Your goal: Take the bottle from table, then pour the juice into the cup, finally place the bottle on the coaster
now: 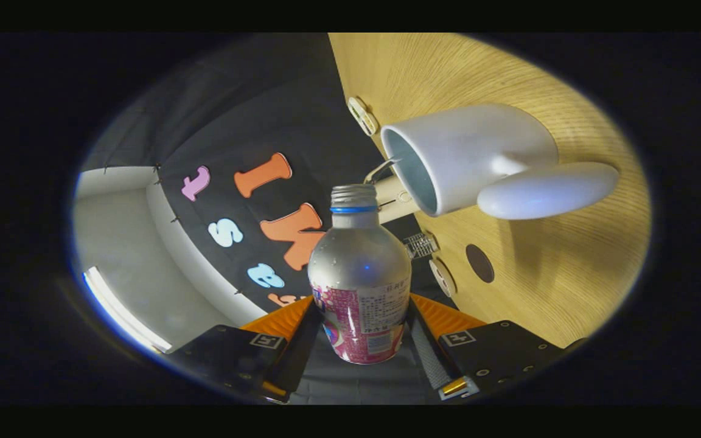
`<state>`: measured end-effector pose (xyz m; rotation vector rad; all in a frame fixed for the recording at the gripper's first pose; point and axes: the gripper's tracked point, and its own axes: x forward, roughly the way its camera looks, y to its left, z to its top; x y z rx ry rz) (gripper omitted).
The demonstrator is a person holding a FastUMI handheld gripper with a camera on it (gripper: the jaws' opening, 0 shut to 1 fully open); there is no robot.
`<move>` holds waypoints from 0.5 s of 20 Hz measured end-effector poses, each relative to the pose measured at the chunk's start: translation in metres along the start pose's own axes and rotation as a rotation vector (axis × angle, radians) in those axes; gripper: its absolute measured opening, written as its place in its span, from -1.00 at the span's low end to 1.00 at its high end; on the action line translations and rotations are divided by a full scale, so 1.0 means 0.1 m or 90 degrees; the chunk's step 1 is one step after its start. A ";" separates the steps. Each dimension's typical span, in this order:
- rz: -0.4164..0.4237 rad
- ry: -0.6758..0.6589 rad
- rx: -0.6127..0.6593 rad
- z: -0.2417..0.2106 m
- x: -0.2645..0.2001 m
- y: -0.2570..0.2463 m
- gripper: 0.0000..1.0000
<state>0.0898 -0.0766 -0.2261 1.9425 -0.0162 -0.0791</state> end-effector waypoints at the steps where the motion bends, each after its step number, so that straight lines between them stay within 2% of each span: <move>1: -0.002 0.001 0.000 0.00 0.00 -0.01 0.57; 10: -0.002 -0.013 0.026 0.04 0.00 0.02 0.57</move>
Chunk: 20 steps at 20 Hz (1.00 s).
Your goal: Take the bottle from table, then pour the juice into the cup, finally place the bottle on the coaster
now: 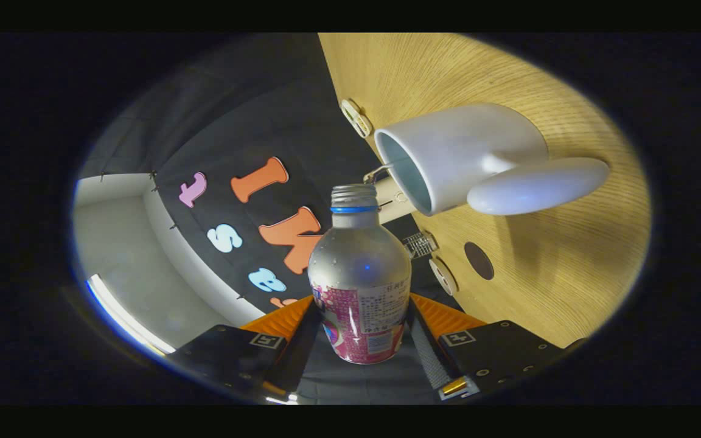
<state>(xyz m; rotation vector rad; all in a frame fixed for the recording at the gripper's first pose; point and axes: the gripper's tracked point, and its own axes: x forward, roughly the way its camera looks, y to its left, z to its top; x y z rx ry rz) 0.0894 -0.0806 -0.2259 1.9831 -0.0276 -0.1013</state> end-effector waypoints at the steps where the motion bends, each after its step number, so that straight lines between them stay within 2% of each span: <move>1: 0.001 -0.001 0.004 0.00 -0.01 -0.01 0.57; 20: 0.023 0.014 0.093 0.01 -0.01 0.15 0.57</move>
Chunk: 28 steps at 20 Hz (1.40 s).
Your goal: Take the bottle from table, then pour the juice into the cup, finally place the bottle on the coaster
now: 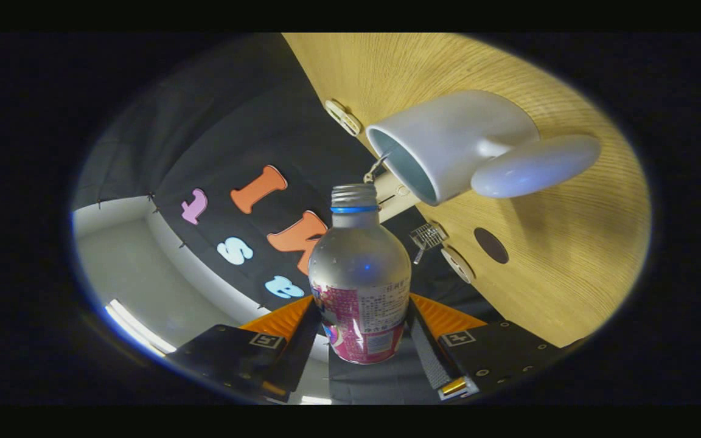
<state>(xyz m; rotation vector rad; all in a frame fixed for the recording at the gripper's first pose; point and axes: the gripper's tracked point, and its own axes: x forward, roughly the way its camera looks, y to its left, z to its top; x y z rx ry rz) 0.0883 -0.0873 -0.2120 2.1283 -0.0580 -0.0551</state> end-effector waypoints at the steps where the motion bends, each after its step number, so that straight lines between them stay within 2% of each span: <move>1: 0.001 0.000 0.004 0.01 0.00 0.00 0.57; 21: 0.051 0.036 0.062 -0.10 0.00 0.15 0.57; 28: 0.020 0.011 -0.009 0.01 0.02 0.00 0.57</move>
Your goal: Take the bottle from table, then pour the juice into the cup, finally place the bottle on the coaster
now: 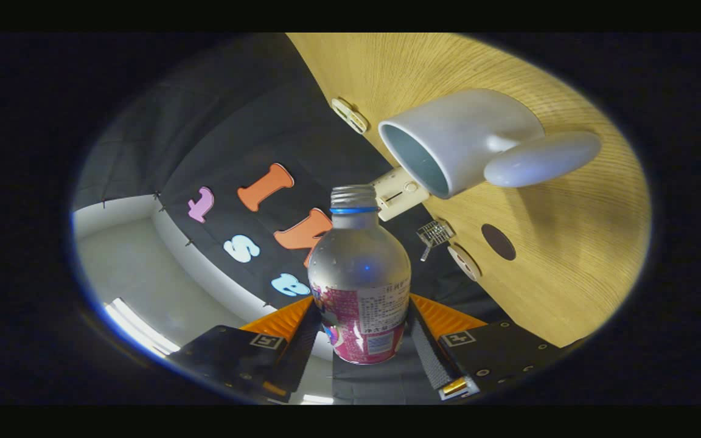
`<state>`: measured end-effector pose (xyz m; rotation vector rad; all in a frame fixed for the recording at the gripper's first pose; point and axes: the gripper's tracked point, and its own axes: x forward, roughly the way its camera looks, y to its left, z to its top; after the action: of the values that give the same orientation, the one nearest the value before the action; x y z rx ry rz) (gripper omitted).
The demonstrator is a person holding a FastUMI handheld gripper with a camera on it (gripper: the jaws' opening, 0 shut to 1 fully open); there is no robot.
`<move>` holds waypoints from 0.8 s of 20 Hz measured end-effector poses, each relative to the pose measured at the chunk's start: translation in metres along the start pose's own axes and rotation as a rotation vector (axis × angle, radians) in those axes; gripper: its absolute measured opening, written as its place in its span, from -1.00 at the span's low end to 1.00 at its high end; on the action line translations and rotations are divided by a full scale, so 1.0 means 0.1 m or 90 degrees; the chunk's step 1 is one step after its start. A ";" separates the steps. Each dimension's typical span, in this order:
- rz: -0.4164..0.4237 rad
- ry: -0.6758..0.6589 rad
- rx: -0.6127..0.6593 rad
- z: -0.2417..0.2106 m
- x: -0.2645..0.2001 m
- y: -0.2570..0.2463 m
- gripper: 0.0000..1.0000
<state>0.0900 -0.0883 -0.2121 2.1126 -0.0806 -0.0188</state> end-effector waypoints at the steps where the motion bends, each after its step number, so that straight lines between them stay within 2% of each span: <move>1: -0.002 -0.001 -0.002 0.02 0.00 -0.02 0.57; 4: -0.021 0.000 -0.047 0.00 -0.01 -0.16 0.57; 9: -0.082 -0.010 -0.285 -0.05 0.04 -0.27 0.56; 16: -0.106 -0.007 -0.626 -0.19 0.16 -0.12 0.57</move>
<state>0.1078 -0.0669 -0.2126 1.1316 0.0877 -0.1402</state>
